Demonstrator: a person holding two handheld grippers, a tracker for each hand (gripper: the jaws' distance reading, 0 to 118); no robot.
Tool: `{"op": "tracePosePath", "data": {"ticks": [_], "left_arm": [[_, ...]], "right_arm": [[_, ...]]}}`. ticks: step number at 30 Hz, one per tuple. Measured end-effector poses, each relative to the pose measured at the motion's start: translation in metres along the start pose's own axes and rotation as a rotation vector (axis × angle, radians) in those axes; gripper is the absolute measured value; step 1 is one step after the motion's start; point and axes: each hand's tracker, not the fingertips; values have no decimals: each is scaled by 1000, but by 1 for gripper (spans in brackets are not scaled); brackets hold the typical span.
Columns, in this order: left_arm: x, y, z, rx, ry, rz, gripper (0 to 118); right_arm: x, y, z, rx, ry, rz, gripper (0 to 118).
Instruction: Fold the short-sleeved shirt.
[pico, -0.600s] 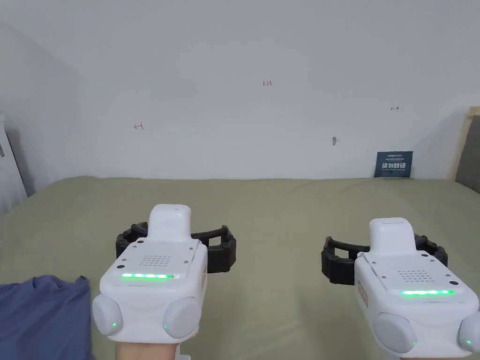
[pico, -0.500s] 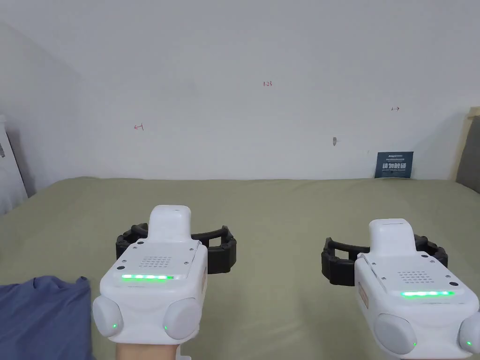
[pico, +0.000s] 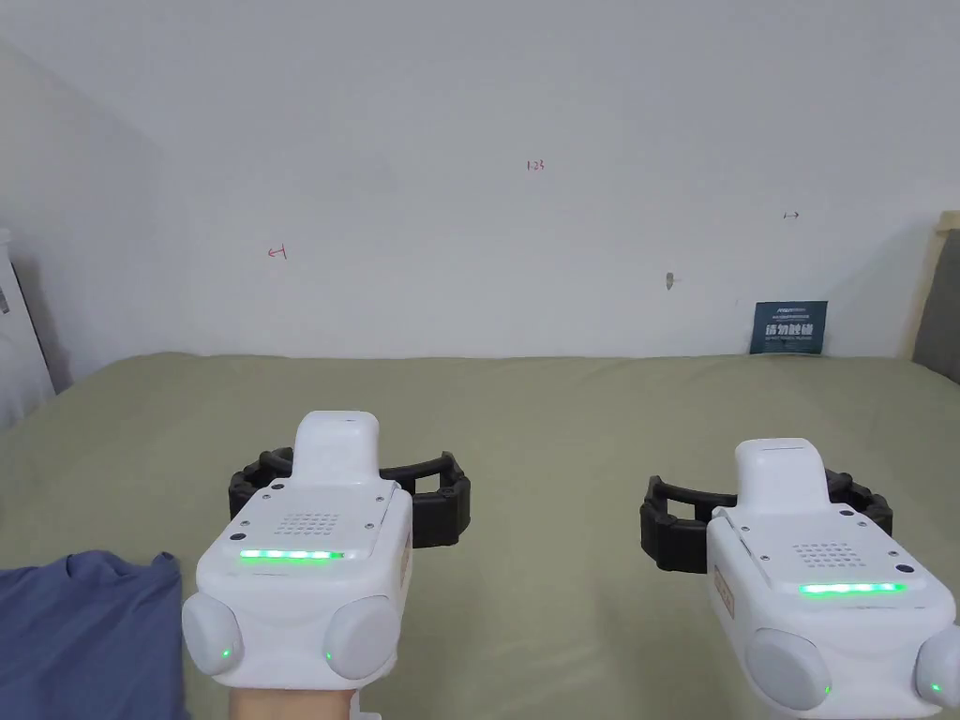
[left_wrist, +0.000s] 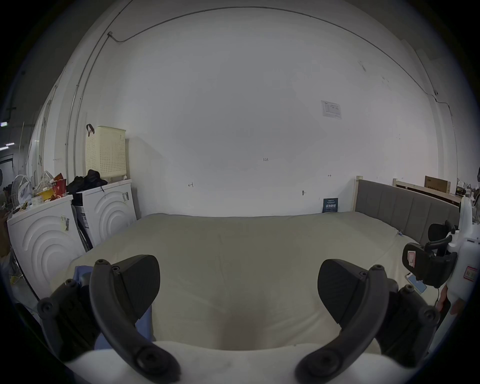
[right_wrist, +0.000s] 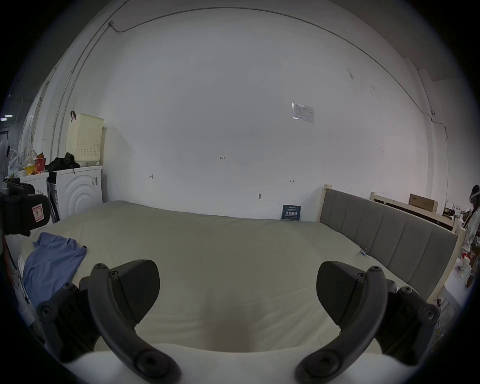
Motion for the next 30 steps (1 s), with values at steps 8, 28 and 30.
{"op": "tracePosePath", "data": {"ticks": [8,28,30], "left_arm": [[1,-1,-1,-4,0,-4,118],[1,0,1,-2,5,1,118],[1,-1,1,-3,4,-1,118]], "right_arm": [[1,0,0,-2,-1,-5,118],[-1,0,1,1,2,2,118],[-1,0,2,1,4,3,118]]}}
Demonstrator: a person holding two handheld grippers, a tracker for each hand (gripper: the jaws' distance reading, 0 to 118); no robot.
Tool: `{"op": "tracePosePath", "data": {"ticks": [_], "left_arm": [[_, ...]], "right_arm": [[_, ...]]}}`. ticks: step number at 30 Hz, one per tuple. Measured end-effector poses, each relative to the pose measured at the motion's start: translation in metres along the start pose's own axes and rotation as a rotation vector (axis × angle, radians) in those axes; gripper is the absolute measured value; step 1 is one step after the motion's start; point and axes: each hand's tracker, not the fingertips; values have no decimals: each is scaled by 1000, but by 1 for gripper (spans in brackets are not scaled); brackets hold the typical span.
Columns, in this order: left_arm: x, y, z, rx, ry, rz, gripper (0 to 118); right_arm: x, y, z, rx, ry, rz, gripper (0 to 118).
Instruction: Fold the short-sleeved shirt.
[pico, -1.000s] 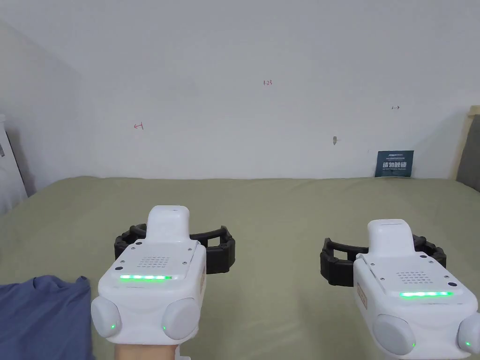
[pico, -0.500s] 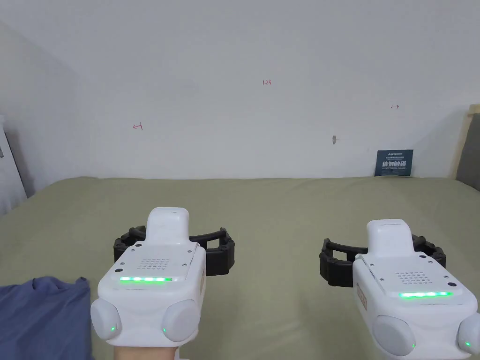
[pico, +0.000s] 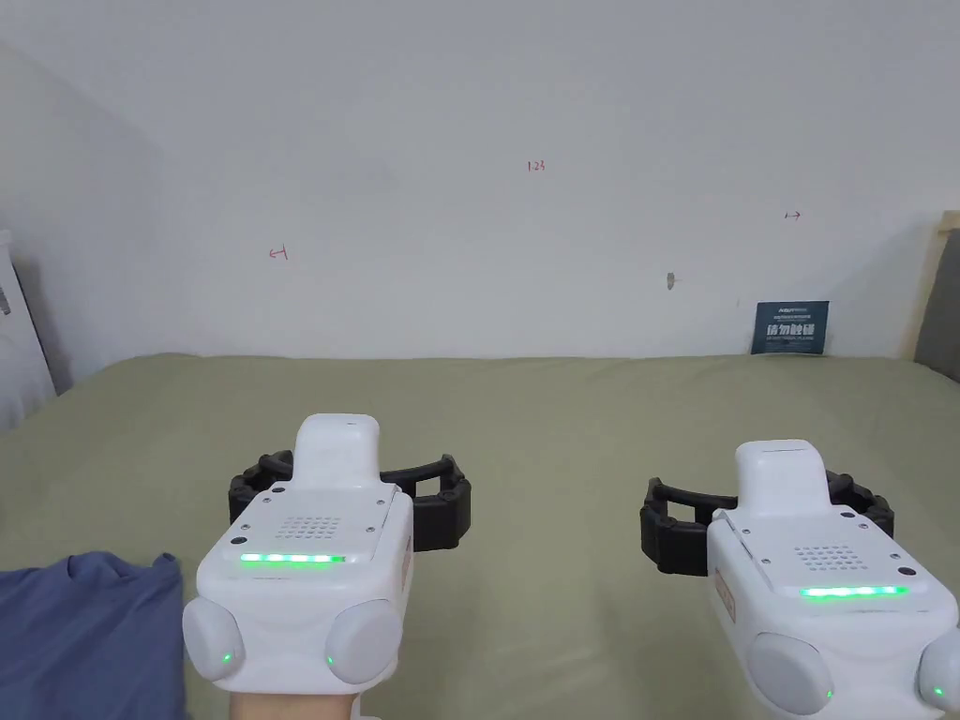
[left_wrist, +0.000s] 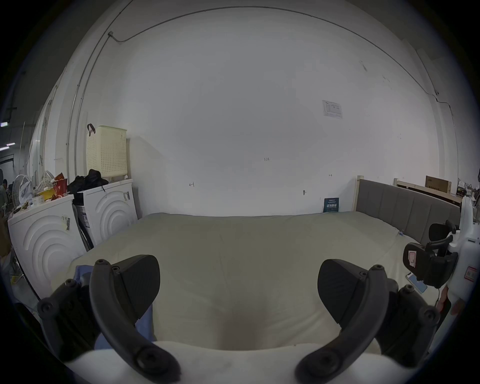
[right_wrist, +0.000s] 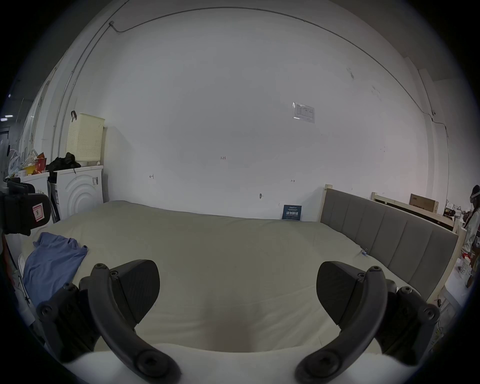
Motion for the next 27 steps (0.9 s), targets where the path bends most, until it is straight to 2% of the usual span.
{"op": "tracePosePath", "data": {"ticks": [27], "left_arm": [[0,-1,3,0,-1,2,118]], "right_arm": [[0,-1,2,2,-2,-4,118]]}}
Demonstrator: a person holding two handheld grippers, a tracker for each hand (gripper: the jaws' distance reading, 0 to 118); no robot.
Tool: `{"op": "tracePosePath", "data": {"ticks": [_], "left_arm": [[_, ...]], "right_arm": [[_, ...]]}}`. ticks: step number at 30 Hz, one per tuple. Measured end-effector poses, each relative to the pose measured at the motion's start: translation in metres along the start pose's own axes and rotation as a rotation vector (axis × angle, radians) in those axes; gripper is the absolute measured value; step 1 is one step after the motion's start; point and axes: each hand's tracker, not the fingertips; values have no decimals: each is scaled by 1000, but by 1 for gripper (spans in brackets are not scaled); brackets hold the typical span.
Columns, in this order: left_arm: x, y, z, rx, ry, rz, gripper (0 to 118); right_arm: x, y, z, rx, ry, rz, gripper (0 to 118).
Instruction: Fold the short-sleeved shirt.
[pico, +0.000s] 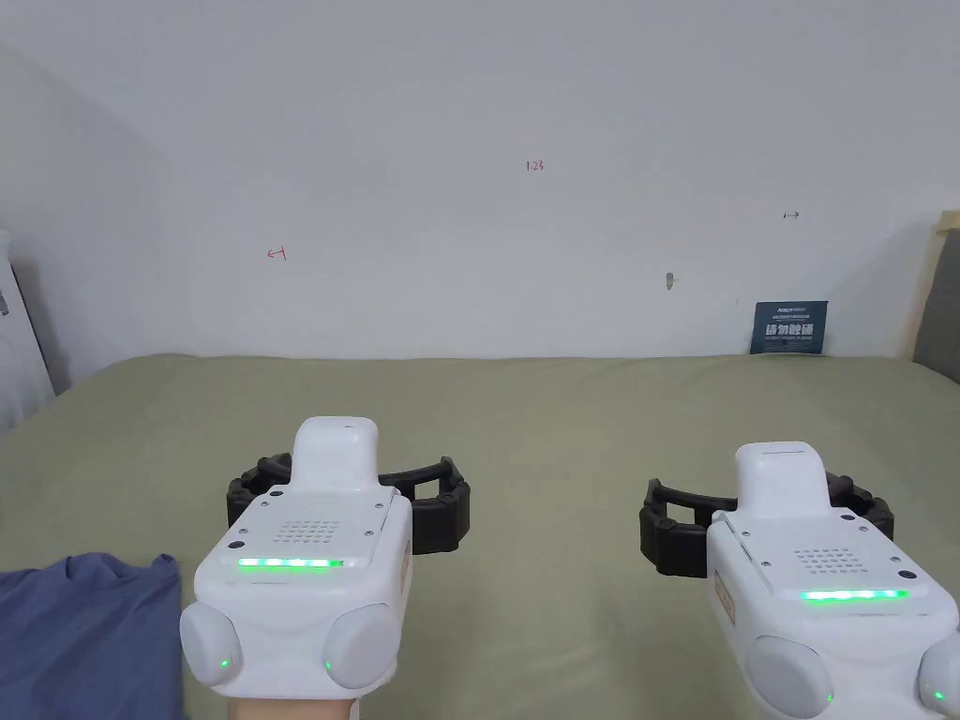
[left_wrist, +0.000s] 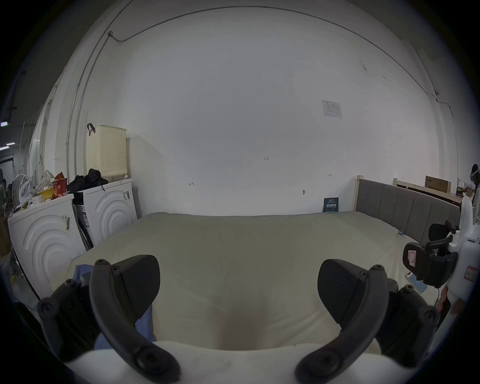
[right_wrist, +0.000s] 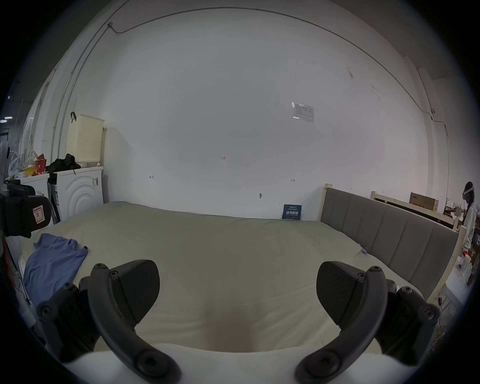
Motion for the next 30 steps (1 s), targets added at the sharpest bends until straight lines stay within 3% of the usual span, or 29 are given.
{"op": "tracePosePath", "data": {"ticks": [11,21,26,28,30], "left_arm": [[1,3,-1,9,-3,5,118],[0,3,1,16,-4,14,118],[1,0,0,29,-11,-8,118],[1,0,-1,27,-19,-3,118],[2,-1,-1,20,-26,1,118]], "right_arm": [[-1,1,3,14,-4,-22,118],[-1,1,2,36,-13,11,118],[-1,-1,2,56,28,-7,118],[-4,-3,0,56,21,2,118],[-7,-5,-3,58,16,64,118]]}}
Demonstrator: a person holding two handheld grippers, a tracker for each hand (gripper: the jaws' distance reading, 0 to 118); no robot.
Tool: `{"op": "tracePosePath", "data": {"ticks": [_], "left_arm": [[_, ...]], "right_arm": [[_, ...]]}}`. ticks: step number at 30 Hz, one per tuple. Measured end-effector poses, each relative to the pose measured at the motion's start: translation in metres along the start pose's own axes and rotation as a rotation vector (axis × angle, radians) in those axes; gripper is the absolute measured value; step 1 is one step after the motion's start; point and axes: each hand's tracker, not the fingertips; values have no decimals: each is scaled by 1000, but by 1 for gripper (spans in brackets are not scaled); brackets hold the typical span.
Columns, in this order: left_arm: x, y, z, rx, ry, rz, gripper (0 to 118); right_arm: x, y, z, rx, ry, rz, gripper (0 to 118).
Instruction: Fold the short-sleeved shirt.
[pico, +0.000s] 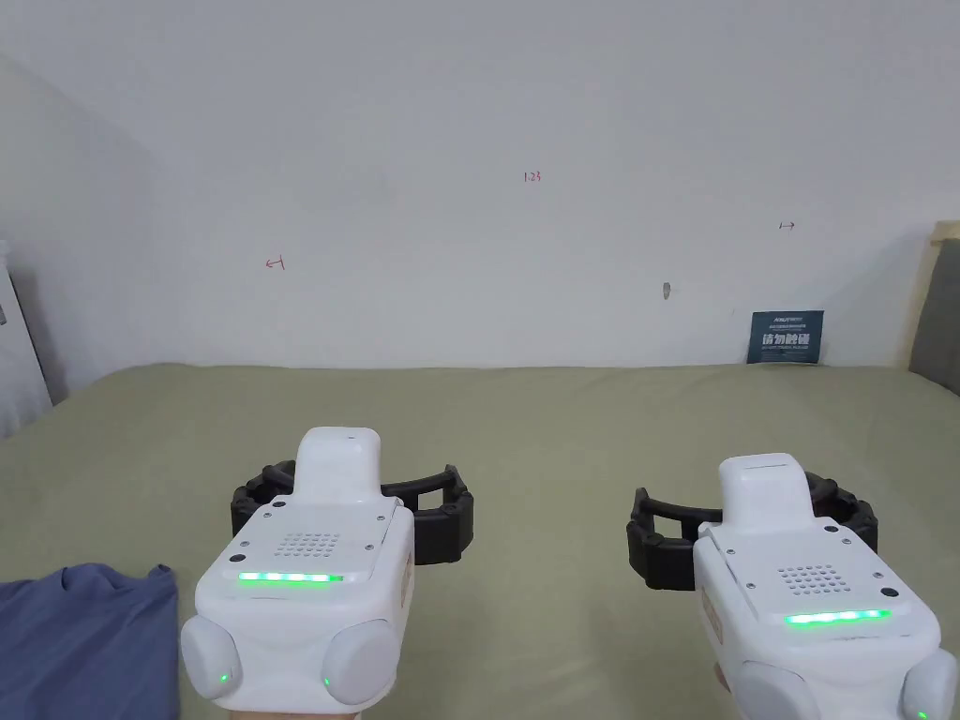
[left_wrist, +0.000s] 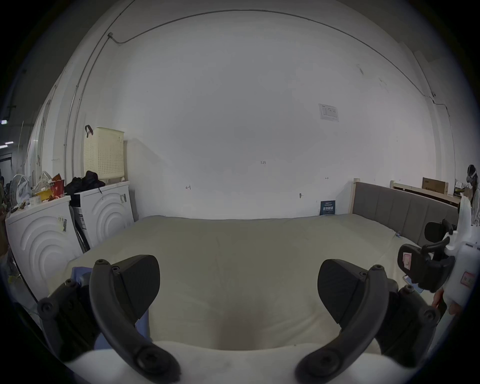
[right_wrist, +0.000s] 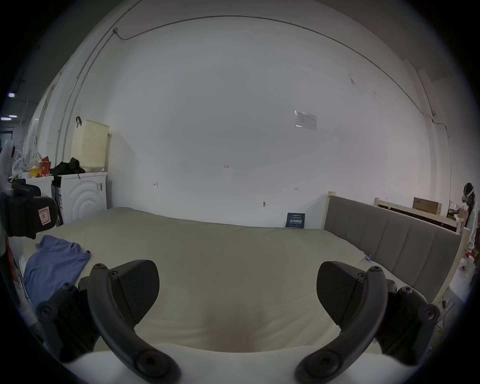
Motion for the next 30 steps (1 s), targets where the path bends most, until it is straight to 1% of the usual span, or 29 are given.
{"op": "tracePosePath", "data": {"ticks": [1,3,5,7,13,20,26,27,28,29,30], "left_arm": [[0,0,0,0,2,-3,118],[1,0,2,3,8,-10,118],[1,1,3,7,13,-6,118],[0,2,3,9,18,-2,118],[-6,0,-1,7,30,-12,118],[-7,0,-1,-5,39,1,118],[-7,1,-3,-11,34,-9,118],[-7,1,-2,-14,35,-11,115],[-7,1,-2,-17,36,-13,102],[-7,1,-2,-19,17,-15,46],[-7,1,-2,-16,5,-14,0]], "right_arm": [[-1,-2,-1,5,5,18,118],[-2,-3,-2,-21,-14,18,118],[0,-6,-1,-13,29,-4,118],[-2,-7,-2,-26,-12,0,118],[6,-8,-2,-22,-24,-53,118],[6,-1,1,2,-20,-44,118],[8,3,0,9,-43,-51,118],[10,5,0,0,-27,-61,117],[12,6,0,-31,-25,-74,109],[13,9,0,-45,-21,-85,69],[14,8,3,-12,-16,-101,13]]}}
